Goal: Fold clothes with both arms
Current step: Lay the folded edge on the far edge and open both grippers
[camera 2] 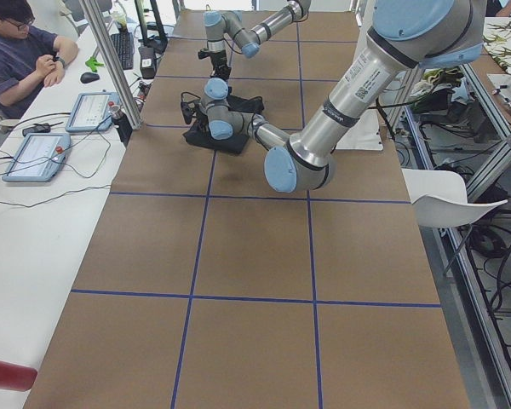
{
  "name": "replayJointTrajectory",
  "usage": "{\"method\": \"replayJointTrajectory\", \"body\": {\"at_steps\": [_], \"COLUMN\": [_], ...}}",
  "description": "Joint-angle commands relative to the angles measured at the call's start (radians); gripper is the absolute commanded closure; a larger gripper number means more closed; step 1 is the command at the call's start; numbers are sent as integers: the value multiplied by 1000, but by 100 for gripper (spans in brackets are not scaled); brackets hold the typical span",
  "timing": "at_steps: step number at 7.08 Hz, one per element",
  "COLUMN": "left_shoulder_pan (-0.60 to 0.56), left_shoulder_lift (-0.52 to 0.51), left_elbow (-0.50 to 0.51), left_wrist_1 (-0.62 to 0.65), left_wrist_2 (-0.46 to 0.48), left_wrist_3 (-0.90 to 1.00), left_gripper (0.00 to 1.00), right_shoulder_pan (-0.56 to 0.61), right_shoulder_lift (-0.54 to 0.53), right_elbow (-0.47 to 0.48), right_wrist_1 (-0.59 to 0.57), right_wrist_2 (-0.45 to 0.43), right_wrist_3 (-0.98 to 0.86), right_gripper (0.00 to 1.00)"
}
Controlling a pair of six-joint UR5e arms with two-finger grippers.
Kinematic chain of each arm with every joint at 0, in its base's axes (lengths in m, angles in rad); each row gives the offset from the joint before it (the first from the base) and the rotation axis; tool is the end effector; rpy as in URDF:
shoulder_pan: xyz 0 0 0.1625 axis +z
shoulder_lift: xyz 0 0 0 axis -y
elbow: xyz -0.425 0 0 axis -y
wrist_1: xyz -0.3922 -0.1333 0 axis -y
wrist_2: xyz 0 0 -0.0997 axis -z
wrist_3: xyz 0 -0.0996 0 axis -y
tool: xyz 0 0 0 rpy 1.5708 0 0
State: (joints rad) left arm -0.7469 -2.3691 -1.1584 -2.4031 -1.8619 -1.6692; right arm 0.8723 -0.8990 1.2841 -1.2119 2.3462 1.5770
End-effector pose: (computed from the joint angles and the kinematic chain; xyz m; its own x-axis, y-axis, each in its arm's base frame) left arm 0.5098 -0.6147 0.2509 0.2077 -0.3205 -0.9242 0.4758 0.8586 -0.1908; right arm -0.4333 -0.6149 0.3326 0.4716 0.5685 0.6740 -0.2450 0.8188 -0.5192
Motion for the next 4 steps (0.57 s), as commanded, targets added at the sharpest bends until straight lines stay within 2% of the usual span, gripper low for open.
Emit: {"method": "replayJointTrajectory", "body": {"at_steps": [1,2,3,4], "left_shoulder_pan": [-3,-5,-3,-5], "left_shoulder_lift": [-30,-54,-67,-81], "left_elbow": [12,12,19,35], "left_wrist_1": [-4,-11,-19,-17], "left_wrist_2": [0,1,1,9], "left_wrist_3": [-50,-81,-83,-84], "left_gripper": [100,68,7,0], "right_shoulder_pan": [1,2,11,40], "right_shoulder_lift": [3,3,3,3], "right_elbow": [-3,-3,-3,-5], "right_wrist_1": [26,41,41,40], "right_wrist_2": [1,1,-1,2], "right_wrist_3": [0,1,3,5], "right_gripper": [100,94,18,1]}}
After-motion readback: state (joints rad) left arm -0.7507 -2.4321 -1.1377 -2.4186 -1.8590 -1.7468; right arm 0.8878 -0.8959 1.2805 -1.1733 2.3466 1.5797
